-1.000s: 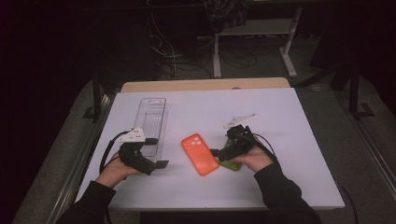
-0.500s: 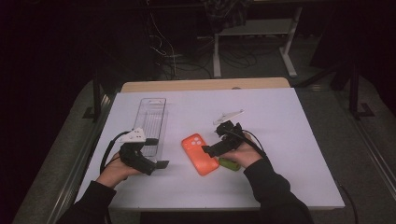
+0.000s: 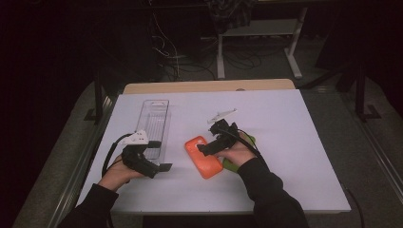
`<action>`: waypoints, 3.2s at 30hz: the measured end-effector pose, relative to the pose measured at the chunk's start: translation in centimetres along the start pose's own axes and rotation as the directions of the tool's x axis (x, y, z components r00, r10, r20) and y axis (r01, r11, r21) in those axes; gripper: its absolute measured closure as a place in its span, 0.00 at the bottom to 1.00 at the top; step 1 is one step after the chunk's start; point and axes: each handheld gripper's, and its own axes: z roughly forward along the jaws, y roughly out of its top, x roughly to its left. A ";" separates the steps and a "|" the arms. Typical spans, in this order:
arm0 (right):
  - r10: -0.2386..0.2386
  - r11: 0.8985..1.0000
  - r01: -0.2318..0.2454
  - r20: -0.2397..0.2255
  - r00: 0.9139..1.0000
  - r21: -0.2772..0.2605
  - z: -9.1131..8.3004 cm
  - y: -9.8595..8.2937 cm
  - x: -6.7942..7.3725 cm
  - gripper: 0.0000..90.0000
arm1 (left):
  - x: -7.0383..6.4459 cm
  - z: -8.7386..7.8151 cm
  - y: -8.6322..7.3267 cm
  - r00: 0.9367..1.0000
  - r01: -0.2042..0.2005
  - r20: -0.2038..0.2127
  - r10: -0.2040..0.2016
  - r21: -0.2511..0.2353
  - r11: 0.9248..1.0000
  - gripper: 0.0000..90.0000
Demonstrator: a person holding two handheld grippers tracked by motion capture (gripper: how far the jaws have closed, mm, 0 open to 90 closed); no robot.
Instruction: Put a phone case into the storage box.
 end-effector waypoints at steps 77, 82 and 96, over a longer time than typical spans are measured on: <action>0.038 0.988 -0.060 0.155 0.987 0.142 4.6 -3.3 4.1 0.16 | 0.1 0.1 -0.1 1.000 0.011 0.001 -0.011 0.010 1.000 0.00; 0.038 0.989 -0.058 0.147 0.988 0.134 4.2 -3.1 4.1 0.16 | 0.1 0.0 -0.1 1.000 0.016 0.000 -0.016 0.004 1.000 0.00; -0.006 0.995 -0.002 0.081 0.997 0.096 1.2 -1.9 2.5 0.16 | 0.1 -0.1 0.0 1.000 0.014 0.008 -0.014 0.004 1.000 0.00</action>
